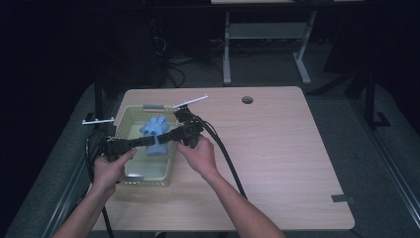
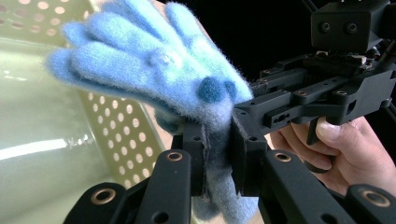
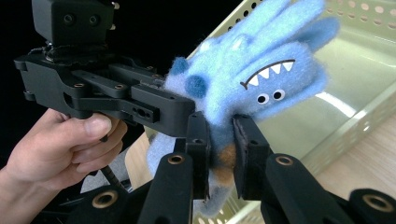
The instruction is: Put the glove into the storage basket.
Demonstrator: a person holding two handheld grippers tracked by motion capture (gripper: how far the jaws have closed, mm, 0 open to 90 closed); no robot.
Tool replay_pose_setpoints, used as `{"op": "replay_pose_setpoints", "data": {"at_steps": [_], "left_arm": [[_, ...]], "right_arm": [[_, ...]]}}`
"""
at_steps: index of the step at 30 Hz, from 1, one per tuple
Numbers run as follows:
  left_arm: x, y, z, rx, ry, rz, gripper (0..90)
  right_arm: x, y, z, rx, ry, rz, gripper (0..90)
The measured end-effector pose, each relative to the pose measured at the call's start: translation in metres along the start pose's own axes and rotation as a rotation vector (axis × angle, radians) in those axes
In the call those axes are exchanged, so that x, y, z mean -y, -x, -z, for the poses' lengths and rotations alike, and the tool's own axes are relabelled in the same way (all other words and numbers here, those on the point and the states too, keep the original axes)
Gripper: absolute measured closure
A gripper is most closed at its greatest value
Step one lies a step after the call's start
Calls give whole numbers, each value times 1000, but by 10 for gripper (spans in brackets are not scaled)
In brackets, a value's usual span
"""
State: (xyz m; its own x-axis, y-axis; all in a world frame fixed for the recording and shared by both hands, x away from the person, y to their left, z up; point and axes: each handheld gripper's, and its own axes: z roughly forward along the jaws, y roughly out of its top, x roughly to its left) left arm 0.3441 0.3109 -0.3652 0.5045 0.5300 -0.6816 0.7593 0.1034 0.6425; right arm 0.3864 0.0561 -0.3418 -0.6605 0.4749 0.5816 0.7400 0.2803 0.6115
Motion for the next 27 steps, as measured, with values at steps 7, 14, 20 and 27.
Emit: {"op": "replay_pose_setpoints", "data": {"at_steps": [7,14,20,27], "left_arm": [[-3,-8,7,10,0,36,783],[-5,-18,14,3,-11,54,790],[-5,-26,17,11,-21,76,795],[-5,-32,18,-4,-31,82,802]], "right_arm": [[-6,1,-9,-17,1,-12,784],[-10,0,-21,-13,-8,-6,784],[-10,3,-30,-26,-4,-17,783],[-10,6,-38,-32,-12,-32,781]]}}
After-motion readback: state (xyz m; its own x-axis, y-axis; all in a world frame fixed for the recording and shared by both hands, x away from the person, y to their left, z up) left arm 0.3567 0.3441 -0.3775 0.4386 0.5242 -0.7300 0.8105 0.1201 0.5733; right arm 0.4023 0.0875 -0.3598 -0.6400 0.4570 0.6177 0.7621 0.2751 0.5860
